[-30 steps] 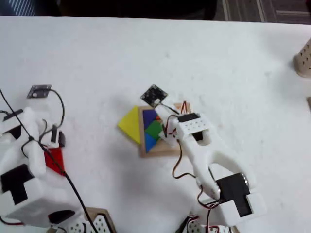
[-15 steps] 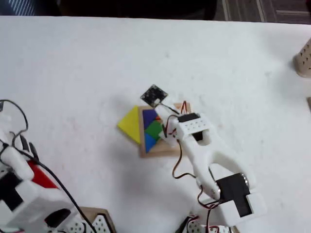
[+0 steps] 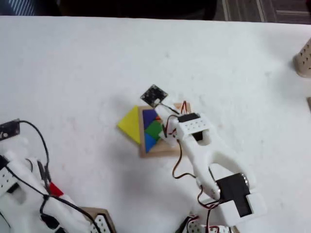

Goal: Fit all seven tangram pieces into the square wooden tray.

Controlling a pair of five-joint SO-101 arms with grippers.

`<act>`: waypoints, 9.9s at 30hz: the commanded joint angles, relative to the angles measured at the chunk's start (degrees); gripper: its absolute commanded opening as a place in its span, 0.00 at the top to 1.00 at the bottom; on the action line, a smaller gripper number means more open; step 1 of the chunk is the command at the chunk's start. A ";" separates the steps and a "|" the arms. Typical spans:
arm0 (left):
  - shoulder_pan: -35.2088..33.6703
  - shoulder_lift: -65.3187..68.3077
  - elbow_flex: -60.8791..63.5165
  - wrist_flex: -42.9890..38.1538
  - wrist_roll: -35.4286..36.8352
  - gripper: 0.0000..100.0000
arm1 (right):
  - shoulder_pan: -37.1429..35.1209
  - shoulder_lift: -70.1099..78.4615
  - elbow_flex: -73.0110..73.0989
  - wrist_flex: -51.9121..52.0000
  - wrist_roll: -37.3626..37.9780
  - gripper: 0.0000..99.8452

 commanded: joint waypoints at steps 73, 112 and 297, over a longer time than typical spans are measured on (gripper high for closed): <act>6.99 23.96 -5.80 -12.66 6.33 0.85 | -0.66 -0.22 -1.41 1.80 0.62 0.98; 32.13 24.40 -22.33 8.26 16.53 0.85 | -0.66 -0.13 -1.41 1.80 0.79 0.98; 88.31 23.60 -23.03 -16.53 -5.10 0.67 | 37.67 -19.03 13.19 0.13 -11.96 0.98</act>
